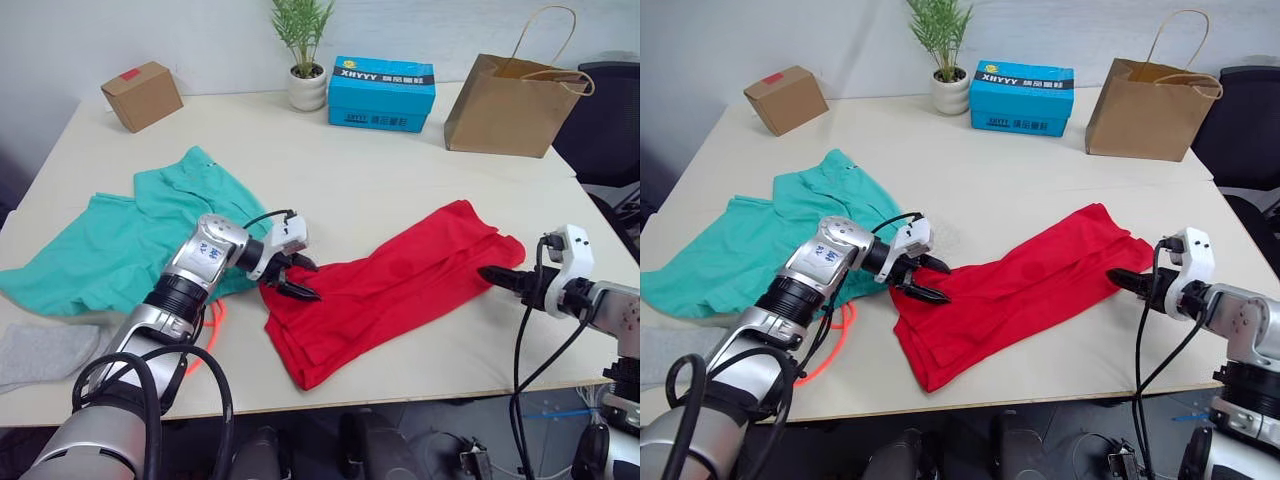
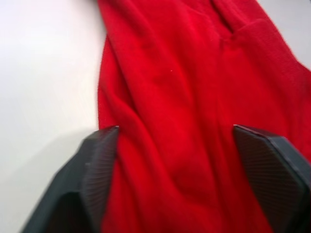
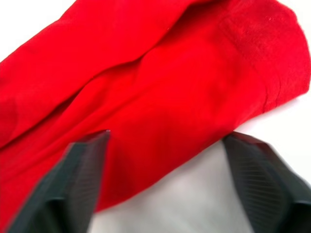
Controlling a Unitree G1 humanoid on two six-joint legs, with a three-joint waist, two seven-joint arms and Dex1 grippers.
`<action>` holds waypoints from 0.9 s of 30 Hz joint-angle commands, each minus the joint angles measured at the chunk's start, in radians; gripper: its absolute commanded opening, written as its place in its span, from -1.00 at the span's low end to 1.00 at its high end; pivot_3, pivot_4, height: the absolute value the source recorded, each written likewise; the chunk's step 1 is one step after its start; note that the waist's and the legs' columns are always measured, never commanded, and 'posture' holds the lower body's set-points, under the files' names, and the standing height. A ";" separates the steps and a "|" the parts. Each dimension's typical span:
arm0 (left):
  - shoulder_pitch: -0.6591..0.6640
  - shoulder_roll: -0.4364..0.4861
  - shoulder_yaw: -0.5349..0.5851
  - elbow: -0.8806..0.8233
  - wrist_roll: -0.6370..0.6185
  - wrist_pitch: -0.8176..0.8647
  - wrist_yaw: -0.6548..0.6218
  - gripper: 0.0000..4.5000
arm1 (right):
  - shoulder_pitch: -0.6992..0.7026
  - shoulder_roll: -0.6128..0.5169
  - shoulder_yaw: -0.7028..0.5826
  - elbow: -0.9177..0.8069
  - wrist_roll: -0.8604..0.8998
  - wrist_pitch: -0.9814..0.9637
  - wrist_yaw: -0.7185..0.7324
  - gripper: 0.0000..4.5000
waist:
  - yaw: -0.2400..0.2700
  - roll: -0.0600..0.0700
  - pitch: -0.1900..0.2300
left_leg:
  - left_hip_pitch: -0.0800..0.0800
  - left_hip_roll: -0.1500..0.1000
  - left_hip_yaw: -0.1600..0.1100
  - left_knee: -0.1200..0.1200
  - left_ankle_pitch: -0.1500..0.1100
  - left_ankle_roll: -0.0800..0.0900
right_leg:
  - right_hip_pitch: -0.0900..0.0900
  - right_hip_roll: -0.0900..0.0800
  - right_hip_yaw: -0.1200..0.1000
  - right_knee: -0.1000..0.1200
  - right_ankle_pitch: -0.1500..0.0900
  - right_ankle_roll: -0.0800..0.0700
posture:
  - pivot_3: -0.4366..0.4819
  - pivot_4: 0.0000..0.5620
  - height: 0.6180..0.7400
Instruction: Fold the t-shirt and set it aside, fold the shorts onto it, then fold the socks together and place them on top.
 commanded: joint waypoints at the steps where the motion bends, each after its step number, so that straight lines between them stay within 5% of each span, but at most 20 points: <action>1: 0.017 0.020 0.004 -0.064 -0.001 0.069 -0.014 0.11 | -0.034 0.007 0.036 0.053 0.014 -0.062 -0.010 -0.01 | 0.000 0.000 0.000 | 0.000 0.000 0.000 0.000 0.000 0.000 | 0.000 0.000 0.000 0.000 0.000 0.000 | -0.05 -0.47 1.00; 7: 0.086 0.041 0.047 -0.148 -0.005 0.121 0.056 -0.71 | -0.106 -0.010 0.120 0.166 -0.001 -0.177 0.003 -0.93 | -0.001 0.000 0.000 | 0.000 0.000 0.000 0.000 0.000 0.000 | -0.001 0.000 0.001 0.001 0.000 0.000 | -0.05 -0.47 1.00; 9: 0.118 0.040 0.073 -0.203 -0.021 0.160 0.087 -0.99 | -0.131 -0.016 0.147 0.199 -0.005 -0.210 0.011 -1.00 | -0.001 0.000 0.000 | 0.000 0.000 0.000 0.000 0.000 0.000 | -0.001 0.000 0.001 0.001 0.000 0.000 | -0.05 -0.47 1.00; 18: 0.374 0.014 0.277 -0.779 -0.123 0.518 0.395 -1.00 | -0.366 0.013 0.320 0.498 -0.105 -0.521 0.071 -1.00 | -0.004 0.000 0.000 | 0.000 0.000 0.001 0.000 0.000 0.000 | -0.001 0.000 0.002 0.002 0.000 0.000 | -0.05 -0.47 1.00; 27: 0.656 -0.175 0.424 -1.066 -0.141 0.660 0.747 -1.00 | -0.588 0.141 0.391 0.858 -0.216 -0.871 0.040 -1.00 | -0.009 -0.001 0.001 | 0.000 0.001 0.000 0.000 0.000 0.000 | -0.001 0.000 0.002 0.001 0.000 0.000 | -0.05 -0.47 1.00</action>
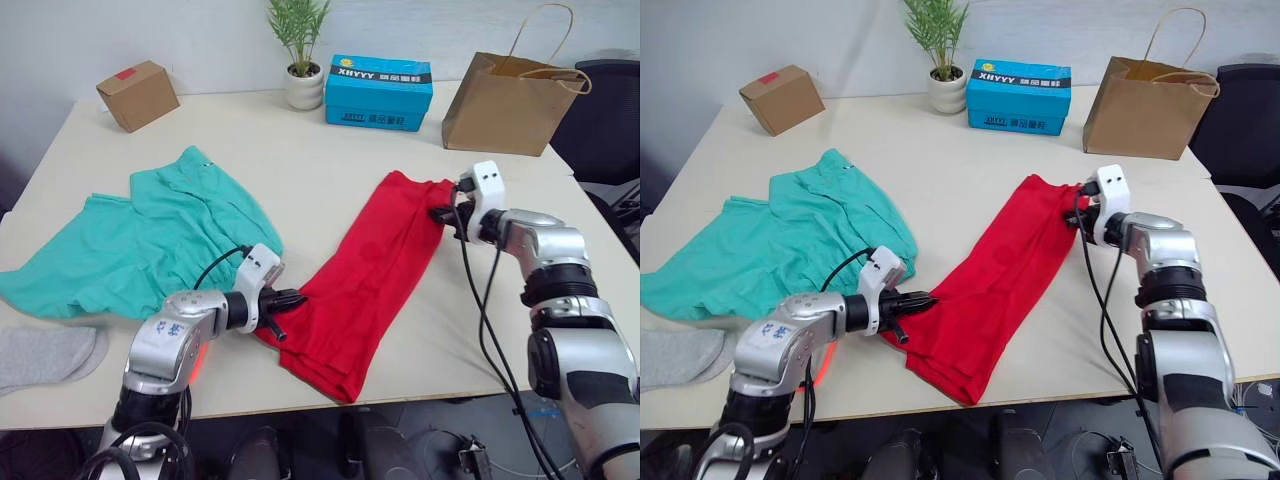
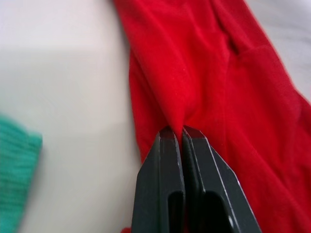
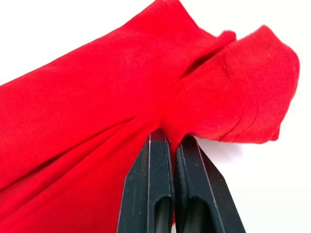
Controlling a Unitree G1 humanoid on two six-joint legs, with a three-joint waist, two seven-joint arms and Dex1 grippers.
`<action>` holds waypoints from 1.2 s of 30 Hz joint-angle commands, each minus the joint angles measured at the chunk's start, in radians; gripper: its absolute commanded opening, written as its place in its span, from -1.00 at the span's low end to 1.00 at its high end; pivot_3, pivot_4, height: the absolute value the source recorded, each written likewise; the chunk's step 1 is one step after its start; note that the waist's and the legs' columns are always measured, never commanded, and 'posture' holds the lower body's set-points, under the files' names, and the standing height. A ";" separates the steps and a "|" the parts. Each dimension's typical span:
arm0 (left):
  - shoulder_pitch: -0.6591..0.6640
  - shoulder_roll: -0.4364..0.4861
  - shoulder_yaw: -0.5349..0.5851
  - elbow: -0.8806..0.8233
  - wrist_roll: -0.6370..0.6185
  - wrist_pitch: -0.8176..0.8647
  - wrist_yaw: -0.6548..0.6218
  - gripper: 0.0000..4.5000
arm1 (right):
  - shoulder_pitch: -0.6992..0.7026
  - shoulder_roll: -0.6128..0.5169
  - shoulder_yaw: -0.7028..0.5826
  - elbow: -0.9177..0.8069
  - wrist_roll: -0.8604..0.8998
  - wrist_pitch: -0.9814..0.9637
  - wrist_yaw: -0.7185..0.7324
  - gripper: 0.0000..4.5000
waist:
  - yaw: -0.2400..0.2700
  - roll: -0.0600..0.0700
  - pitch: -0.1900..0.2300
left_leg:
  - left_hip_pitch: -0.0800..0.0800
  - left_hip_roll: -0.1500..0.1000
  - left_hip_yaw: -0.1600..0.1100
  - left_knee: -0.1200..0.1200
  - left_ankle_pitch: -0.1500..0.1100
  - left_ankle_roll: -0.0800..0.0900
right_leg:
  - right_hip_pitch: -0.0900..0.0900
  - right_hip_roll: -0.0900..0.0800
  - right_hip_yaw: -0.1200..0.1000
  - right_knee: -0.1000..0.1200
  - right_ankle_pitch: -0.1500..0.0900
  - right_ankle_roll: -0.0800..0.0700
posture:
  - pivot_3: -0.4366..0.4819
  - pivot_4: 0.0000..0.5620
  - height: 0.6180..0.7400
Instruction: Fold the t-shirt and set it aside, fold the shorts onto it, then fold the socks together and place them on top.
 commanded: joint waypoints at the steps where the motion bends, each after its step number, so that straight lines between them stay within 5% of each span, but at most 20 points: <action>1: 0.059 -0.066 0.056 -0.111 -0.009 0.013 0.127 -1.00 | -0.047 0.020 -0.004 0.062 -0.022 -0.113 -0.006 -1.00 | 0.006 0.000 0.000 | 0.000 0.000 0.000 0.000 0.000 0.000 | 0.000 0.000 0.000 0.000 0.000 0.000 | -0.05 -0.47 1.00; 6: 0.147 -0.113 0.041 -0.209 -0.064 0.020 0.167 -1.00 | -0.091 0.050 0.002 0.125 -0.031 -0.132 0.039 -1.00 | 0.012 0.000 0.000 | 0.000 0.000 0.000 0.000 0.000 0.000 | 0.001 0.000 0.000 0.000 0.000 0.000 | -0.05 -0.47 1.00; 9: 0.155 -0.091 0.062 -0.227 -0.106 0.031 0.156 -1.00 | -0.092 0.022 0.000 0.122 -0.022 -0.098 0.108 -0.72 | 0.013 0.000 0.000 | 0.000 0.000 0.000 0.000 0.000 0.000 | 0.000 0.000 0.000 0.000 0.000 0.000 | -0.05 -0.47 1.00; 16: 0.091 0.154 0.087 -0.209 -0.248 0.044 -0.032 -0.14 | 0.062 -0.126 0.028 -0.180 -0.015 0.034 0.265 0.31 | 0.021 0.000 0.000 | 0.000 0.000 -0.001 0.000 0.000 0.000 | 0.001 -0.001 -0.001 -0.001 0.000 0.000 | -0.05 -0.47 1.00; 21: 0.042 0.394 0.078 -0.136 -0.324 -0.017 -0.231 0.58 | 0.255 -0.311 -0.031 -0.557 0.119 0.359 0.366 1.00 | 0.025 0.000 0.000 | -0.001 -0.001 -0.002 -0.003 -0.001 -0.001 | 0.001 -0.002 -0.002 -0.004 0.000 0.000 | -0.05 -0.47 1.00; 24: -0.068 0.453 0.088 -0.027 -0.346 -0.021 -0.270 0.98 | 0.409 -0.398 -0.051 -0.841 0.255 0.577 0.427 1.00 | 0.024 0.000 0.000 | 0.001 0.000 -0.003 -0.004 0.000 -0.001 | 0.002 -0.001 -0.002 -0.006 0.000 0.000 | -0.05 -0.47 1.00; 27: -0.243 0.429 0.063 0.121 -0.373 0.002 -0.282 0.98 | 0.512 -0.398 -0.115 -1.055 0.392 0.771 0.394 1.00 | 0.023 0.000 0.000 | 0.001 0.000 -0.004 -0.003 0.000 -0.001 | 0.003 0.000 -0.003 -0.006 0.000 -0.001 | -0.05 -0.47 1.00; 32: -0.516 0.344 -0.106 0.419 -0.292 -0.056 -0.316 0.98 | 0.672 -0.255 -0.212 -1.328 0.529 1.031 0.239 1.00 | 0.038 -0.001 0.000 | 0.000 -0.001 -0.004 -0.004 0.000 0.000 | 0.003 -0.001 -0.004 -0.007 0.001 0.000 | -0.05 -0.47 1.00; 36: -0.716 0.193 -0.215 0.802 -0.144 -0.209 -0.290 0.98 | 0.754 -0.056 -0.271 -1.456 0.587 1.162 0.084 1.00 | 0.052 -0.003 0.000 | -0.003 -0.001 -0.004 -0.001 0.000 0.000 | 0.001 0.001 -0.005 -0.008 0.001 0.000 | -0.05 -0.47 1.00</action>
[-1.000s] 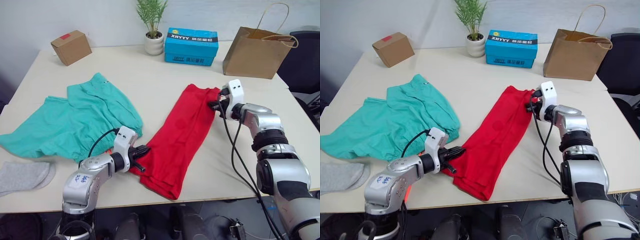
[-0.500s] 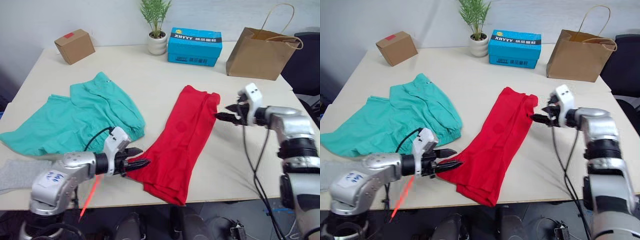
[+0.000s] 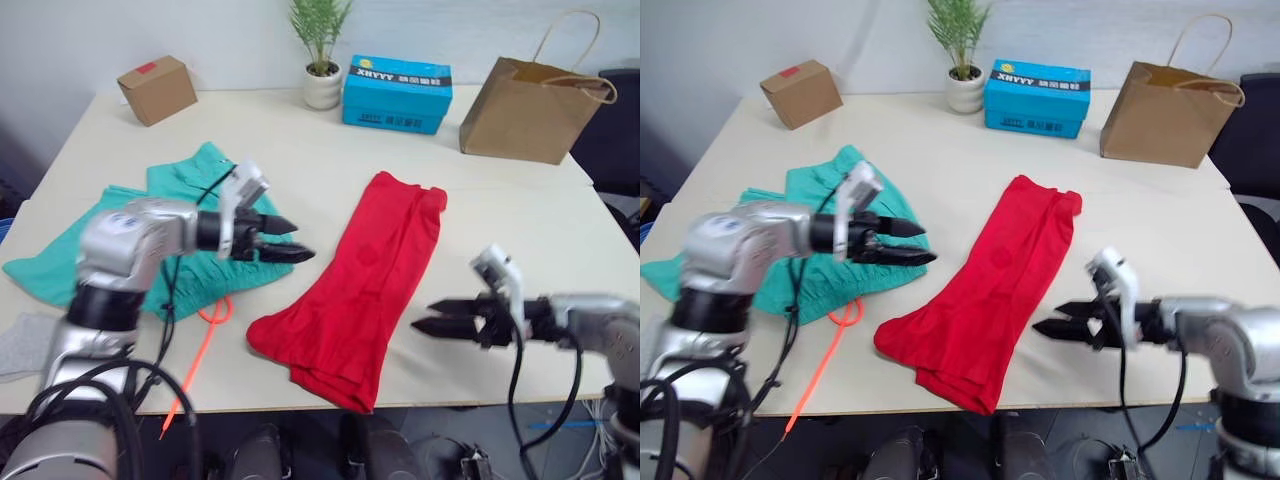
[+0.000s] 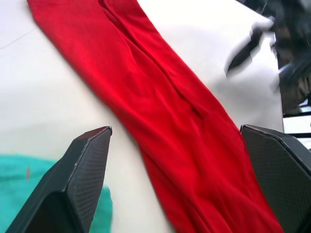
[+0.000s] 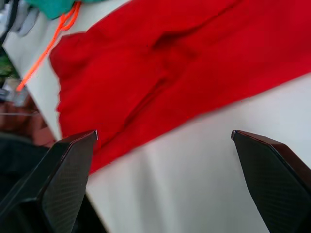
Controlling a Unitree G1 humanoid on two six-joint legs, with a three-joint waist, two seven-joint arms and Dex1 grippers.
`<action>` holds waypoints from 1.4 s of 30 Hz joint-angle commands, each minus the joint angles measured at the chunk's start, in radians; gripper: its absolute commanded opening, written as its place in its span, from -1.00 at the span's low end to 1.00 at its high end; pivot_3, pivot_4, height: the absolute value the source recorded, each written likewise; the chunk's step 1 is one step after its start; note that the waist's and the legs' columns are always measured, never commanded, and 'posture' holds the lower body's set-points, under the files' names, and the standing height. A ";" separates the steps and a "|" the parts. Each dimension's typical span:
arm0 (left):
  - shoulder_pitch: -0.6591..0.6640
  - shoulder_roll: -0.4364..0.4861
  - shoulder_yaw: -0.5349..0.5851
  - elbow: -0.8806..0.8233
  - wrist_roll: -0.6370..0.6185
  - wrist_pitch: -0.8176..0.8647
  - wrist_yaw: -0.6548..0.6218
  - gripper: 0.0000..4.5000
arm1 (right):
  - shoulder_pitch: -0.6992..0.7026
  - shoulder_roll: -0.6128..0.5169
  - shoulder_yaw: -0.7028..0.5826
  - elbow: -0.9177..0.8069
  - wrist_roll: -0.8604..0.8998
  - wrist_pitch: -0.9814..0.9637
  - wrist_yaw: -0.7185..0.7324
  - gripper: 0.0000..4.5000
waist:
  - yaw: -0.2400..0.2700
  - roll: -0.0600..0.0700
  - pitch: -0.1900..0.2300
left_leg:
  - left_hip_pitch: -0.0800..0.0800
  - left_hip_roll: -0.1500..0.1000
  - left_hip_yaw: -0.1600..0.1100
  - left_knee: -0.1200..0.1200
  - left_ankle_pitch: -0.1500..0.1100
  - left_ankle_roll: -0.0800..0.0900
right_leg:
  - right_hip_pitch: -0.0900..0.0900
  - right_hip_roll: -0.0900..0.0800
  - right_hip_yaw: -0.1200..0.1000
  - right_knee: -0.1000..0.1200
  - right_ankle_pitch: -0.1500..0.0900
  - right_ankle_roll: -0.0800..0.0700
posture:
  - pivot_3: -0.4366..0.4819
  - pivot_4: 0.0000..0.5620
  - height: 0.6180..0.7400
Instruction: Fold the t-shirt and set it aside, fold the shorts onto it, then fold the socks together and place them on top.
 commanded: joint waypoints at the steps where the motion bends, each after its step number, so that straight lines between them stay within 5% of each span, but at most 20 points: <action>1: -0.132 -0.099 -0.059 0.283 0.106 -0.126 0.014 0.98 | 0.057 0.093 -0.046 -0.115 0.070 0.069 -0.144 1.00 | -0.001 0.000 0.000 | -0.001 -0.001 0.000 0.000 0.000 0.001 | -0.001 -0.001 0.000 0.001 0.000 0.000 | -0.05 -0.47 1.00; 7: -0.305 -0.295 -0.031 0.716 0.170 -0.280 -0.017 0.98 | 0.105 0.160 0.015 -0.142 0.183 0.069 -0.300 1.00 | -0.012 -0.002 0.001 | -0.002 -0.002 0.001 0.002 -0.002 0.005 | -0.001 -0.003 0.000 -0.001 0.001 0.002 | -0.05 -0.47 1.00; 16: -0.371 -0.408 -0.034 1.045 0.345 -0.481 0.108 0.98 | 0.077 0.322 0.039 -0.068 0.359 0.069 -0.564 1.00 | -0.014 -0.004 0.001 | -0.001 0.001 0.000 0.002 -0.002 0.002 | -0.001 0.000 -0.001 0.001 0.000 0.000 | -0.05 -0.47 1.00; 20: -0.367 -0.419 -0.011 1.067 0.365 -0.495 0.087 1.00 | 0.088 0.354 0.041 -0.070 0.393 0.069 -0.642 0.60 | -0.013 -0.006 0.000 | -0.001 0.001 0.000 0.003 -0.002 0.002 | 0.001 -0.001 -0.001 0.001 0.000 0.001 | -0.05 -0.47 1.00; 23: -0.351 -0.435 -0.002 1.069 0.378 -0.509 0.062 0.73 | 0.095 0.358 0.041 -0.069 0.411 0.069 -0.675 0.14 | -0.012 -0.006 0.000 | -0.001 0.000 0.000 0.003 -0.002 0.003 | 0.000 -0.001 -0.001 0.002 0.000 0.001 | -0.05 -0.47 1.00; 30: -0.324 -0.455 0.054 1.075 0.395 -0.567 0.142 -0.22 | 0.062 0.337 0.014 -0.042 0.425 0.069 -0.707 -0.97 | -0.010 -0.006 0.000 | -0.002 0.000 0.000 0.003 -0.002 0.003 | 0.000 -0.001 -0.001 0.001 0.000 0.001 | -0.05 -0.47 1.00; 36: -0.288 -0.458 0.093 1.047 0.391 -0.577 0.154 -0.99 | 0.064 0.273 -0.012 -0.055 0.451 0.069 -0.691 -1.00 | -0.009 -0.006 0.000 | -0.002 0.000 0.000 0.003 -0.003 0.003 | 0.000 -0.001 -0.001 0.000 0.001 0.001 | -0.05 -0.47 1.00; 42: -0.237 -0.437 0.178 0.900 0.340 -0.524 0.237 -0.99 | 0.066 0.085 -0.024 -0.036 0.463 0.039 -0.563 -1.00 | -0.010 -0.006 0.000 | -0.002 -0.001 0.000 0.003 -0.003 0.004 | 0.000 -0.002 -0.002 0.000 0.001 0.001 | -0.05 -0.47 1.00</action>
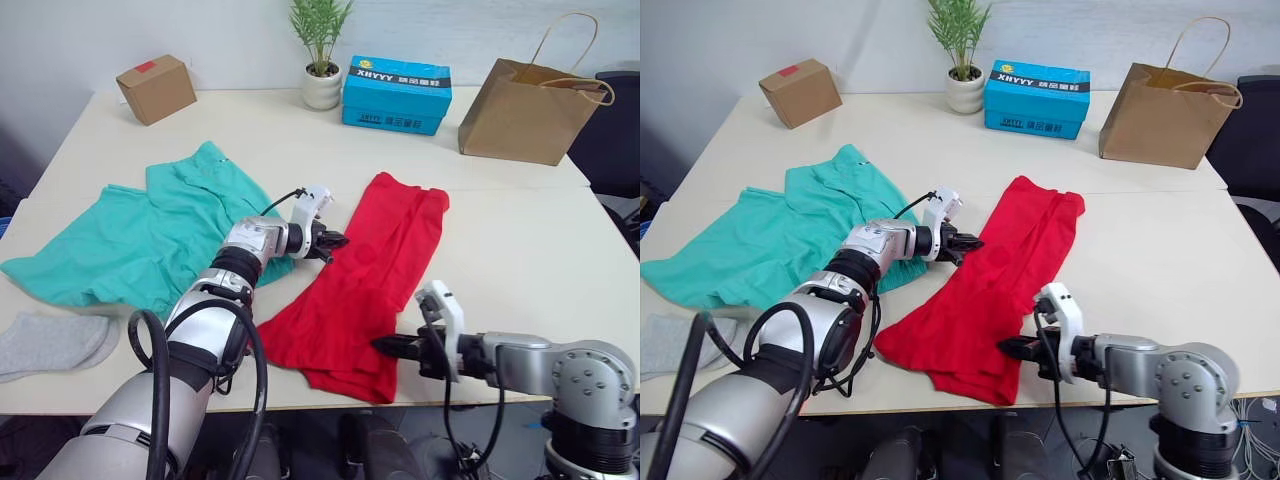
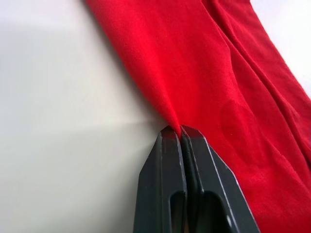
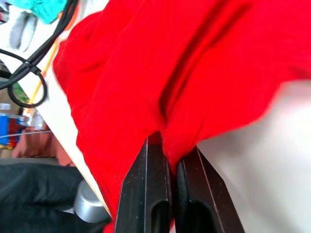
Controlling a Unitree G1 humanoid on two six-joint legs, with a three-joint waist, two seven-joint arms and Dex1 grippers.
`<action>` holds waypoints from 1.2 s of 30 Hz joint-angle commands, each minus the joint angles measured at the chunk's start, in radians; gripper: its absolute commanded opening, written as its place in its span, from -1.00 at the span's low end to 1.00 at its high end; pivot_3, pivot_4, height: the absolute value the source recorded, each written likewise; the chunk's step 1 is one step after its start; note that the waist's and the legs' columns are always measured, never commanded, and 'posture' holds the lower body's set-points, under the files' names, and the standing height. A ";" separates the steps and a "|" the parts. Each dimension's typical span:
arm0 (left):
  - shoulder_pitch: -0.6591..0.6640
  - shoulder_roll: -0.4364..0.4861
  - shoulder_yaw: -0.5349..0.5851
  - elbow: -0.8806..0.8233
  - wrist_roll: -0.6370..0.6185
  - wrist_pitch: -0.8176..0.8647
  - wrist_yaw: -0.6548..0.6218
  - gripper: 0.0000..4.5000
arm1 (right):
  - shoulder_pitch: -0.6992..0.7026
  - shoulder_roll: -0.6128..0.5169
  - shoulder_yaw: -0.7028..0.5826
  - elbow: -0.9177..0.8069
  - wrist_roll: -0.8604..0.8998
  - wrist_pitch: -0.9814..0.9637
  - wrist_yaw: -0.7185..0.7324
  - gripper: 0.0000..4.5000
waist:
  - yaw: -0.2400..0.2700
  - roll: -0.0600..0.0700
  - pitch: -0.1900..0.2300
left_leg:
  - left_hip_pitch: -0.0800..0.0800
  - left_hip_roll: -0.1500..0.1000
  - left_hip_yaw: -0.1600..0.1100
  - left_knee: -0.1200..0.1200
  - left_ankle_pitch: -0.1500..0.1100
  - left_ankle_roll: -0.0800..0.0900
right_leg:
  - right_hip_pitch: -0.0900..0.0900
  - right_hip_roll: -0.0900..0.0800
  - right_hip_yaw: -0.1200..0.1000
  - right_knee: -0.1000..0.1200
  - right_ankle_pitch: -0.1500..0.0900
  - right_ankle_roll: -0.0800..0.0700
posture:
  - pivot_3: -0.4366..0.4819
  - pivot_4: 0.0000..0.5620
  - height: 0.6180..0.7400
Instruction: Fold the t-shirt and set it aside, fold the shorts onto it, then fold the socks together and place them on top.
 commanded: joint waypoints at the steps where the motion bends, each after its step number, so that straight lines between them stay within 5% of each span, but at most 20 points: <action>1: 0.041 0.014 0.041 -0.134 -0.030 0.057 0.067 -0.99 | -0.003 -0.140 0.012 0.012 -0.005 -0.040 0.121 -1.00 | -0.002 0.000 0.000 | 0.000 0.000 0.000 0.000 0.000 0.000 | 0.000 0.000 0.000 0.000 0.000 0.000 | -0.05 -0.47 1.00; 6: 0.146 0.024 0.070 -0.415 -0.052 0.164 0.163 -0.99 | -0.060 -0.286 0.078 0.175 -0.092 -0.164 0.288 -1.00 | -0.007 -0.001 0.001 | 0.000 0.001 0.001 -0.001 0.000 0.000 | 0.000 0.001 0.000 0.000 0.000 0.000 | -0.05 -0.47 1.00; 16: 0.394 -0.005 0.071 -0.992 -0.050 0.366 0.403 -0.99 | -0.184 -0.359 0.276 0.383 -0.278 -0.335 0.497 -1.00 | 0.001 -0.001 0.001 | 0.001 0.001 0.002 0.000 0.001 -0.001 | 0.000 0.000 0.001 0.000 0.000 0.001 | -0.05 -0.47 1.00; 22: 0.506 -0.001 0.071 -1.166 -0.056 0.458 0.473 -0.99 | -0.252 -0.332 0.351 0.456 -0.359 -0.401 0.561 -1.00 | 0.000 -0.001 0.001 | 0.001 0.001 0.002 0.000 0.001 -0.001 | 0.000 0.000 0.001 0.001 0.000 0.001 | -0.05 -0.47 1.00; 25: 0.550 0.042 0.050 -1.136 -0.065 0.387 0.407 -0.99 | -0.279 -0.310 0.351 0.464 -0.358 -0.440 0.624 -1.00 | 0.000 -0.001 0.001 | 0.003 0.001 0.002 0.000 0.001 -0.001 | 0.000 0.000 0.001 0.001 0.000 0.001 | -0.05 -0.47 1.00; 31: 0.546 0.141 0.024 -1.132 -0.099 0.315 0.269 -0.29 | -0.248 -0.390 0.366 0.392 -0.401 -0.513 0.746 -0.20 | 0.004 -0.001 0.001 | 0.002 0.000 0.003 0.000 0.000 -0.001 | 0.001 -0.001 0.001 0.001 0.000 0.001 | -0.05 -0.47 1.00; 36: 0.570 0.330 -0.060 -1.204 -0.107 0.195 0.025 0.41 | -0.141 -0.576 0.380 0.336 -0.517 -0.732 0.930 0.55 | 0.005 -0.001 0.001 | 0.002 0.000 0.002 -0.001 0.000 -0.001 | 0.001 -0.001 0.000 -0.002 0.000 0.001 | -0.05 -0.47 1.00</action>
